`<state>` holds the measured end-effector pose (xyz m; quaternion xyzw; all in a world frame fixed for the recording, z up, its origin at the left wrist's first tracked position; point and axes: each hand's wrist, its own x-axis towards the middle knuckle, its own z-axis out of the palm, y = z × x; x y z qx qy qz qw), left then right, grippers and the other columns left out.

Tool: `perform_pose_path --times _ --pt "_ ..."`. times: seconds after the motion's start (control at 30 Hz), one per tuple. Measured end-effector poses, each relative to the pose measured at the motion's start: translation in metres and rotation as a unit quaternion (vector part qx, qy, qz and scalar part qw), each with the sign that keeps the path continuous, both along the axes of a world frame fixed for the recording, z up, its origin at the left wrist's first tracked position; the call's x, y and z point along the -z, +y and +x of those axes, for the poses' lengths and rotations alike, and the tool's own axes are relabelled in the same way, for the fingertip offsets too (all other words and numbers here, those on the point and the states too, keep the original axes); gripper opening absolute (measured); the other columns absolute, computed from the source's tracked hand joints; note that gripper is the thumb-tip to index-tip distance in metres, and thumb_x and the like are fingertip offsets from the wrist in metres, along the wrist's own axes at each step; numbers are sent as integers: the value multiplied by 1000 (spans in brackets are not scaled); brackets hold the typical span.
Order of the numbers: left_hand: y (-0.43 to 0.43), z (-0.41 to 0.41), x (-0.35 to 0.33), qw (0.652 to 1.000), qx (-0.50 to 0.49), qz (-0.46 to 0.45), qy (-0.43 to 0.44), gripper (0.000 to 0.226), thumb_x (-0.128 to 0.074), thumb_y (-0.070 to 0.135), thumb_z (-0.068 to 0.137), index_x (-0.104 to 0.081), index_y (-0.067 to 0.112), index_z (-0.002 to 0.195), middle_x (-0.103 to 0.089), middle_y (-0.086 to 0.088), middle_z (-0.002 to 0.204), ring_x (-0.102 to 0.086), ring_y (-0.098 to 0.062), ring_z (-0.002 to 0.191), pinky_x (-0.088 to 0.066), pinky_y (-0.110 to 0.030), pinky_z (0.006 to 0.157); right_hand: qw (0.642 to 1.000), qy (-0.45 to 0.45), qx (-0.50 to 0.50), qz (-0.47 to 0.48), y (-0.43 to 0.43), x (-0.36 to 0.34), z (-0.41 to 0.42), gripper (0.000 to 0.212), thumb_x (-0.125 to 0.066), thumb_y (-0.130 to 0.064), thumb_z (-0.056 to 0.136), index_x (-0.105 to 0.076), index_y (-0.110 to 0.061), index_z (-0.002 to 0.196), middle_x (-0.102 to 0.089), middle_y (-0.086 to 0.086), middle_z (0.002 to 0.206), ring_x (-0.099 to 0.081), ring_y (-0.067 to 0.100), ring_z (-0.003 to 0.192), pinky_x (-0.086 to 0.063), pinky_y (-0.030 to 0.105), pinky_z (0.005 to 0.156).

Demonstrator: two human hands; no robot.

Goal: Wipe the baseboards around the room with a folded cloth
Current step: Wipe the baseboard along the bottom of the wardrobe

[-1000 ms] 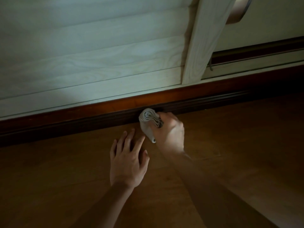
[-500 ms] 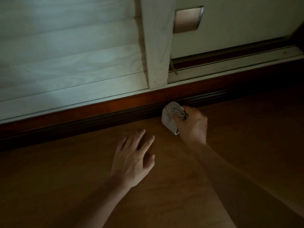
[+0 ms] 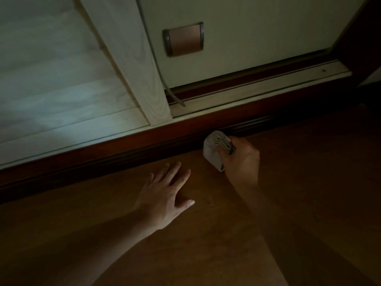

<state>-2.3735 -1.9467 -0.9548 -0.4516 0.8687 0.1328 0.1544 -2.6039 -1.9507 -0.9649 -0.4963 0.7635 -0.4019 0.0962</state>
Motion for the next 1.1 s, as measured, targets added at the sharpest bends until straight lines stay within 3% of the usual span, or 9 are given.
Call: perform_pose_path --times 0.17,0.33,0.43,0.53,0.63,0.8,1.0,1.1 --pt "5 -3 5 1000 -16 -5 0 87 -5 88 80 21 46 152 29 12 164 24 -16 152 0 -50 126 999 0 -42 -14 -2 -1 7 16 -77 -15 83 -74 -4 93 -68 12 86 -64 21 74 -50 27 60" --pt "9 -3 10 999 -20 -33 5 83 -3 86 83 21 45 152 25 9 165 22 -17 153 -2 -52 126 999 14 0 -29 0 4 -10 12 -79 -14 83 -72 -3 85 -65 11 80 -59 15 67 -41 19 57" --pt "8 -4 12 999 -10 -40 4 83 -6 86 86 18 44 154 21 8 167 18 -19 154 -4 -54 125 998 28 -38 -33 -2 2 4 10 -78 -11 82 -72 -3 84 -64 9 78 -54 10 67 -43 21 57" --pt "4 0 11 999 0 -48 7 84 -11 86 88 15 44 155 15 6 168 11 -22 156 -7 -54 125 998 20 -58 -10 -3 -3 8 12 -78 -13 82 -73 -4 89 -66 9 82 -57 12 71 -46 23 59" --pt "2 -4 3 1000 -5 -29 11 86 -20 85 89 10 42 157 13 4 169 7 -24 156 -8 -54 124 1000 4 -12 17 1 -8 4 14 -77 -18 85 -72 -5 87 -68 10 82 -62 17 72 -50 28 60" --pt "5 -18 -16 997 -66 40 27 82 -32 78 92 -5 40 160 8 4 170 5 -24 156 -12 -53 124 994 7 6 107 0 -26 12 18 -71 -27 89 -71 -9 92 -69 10 86 -66 23 79 -55 34 64" --pt "19 -36 -9 992 -118 9 30 77 -25 78 93 -7 42 158 4 3 169 5 -28 155 -8 -61 122 994 19 -27 105 -1 -22 7 18 -68 -27 90 -72 -10 94 -68 8 89 -65 22 80 -55 36 66" --pt "19 -41 -4 991 -130 3 27 77 -21 80 91 -2 45 157 8 4 168 7 -29 155 -6 -62 122 995 29 -25 90 -6 -15 -17 18 -71 -22 89 -72 -5 87 -67 11 83 -63 22 75 -51 32 62"
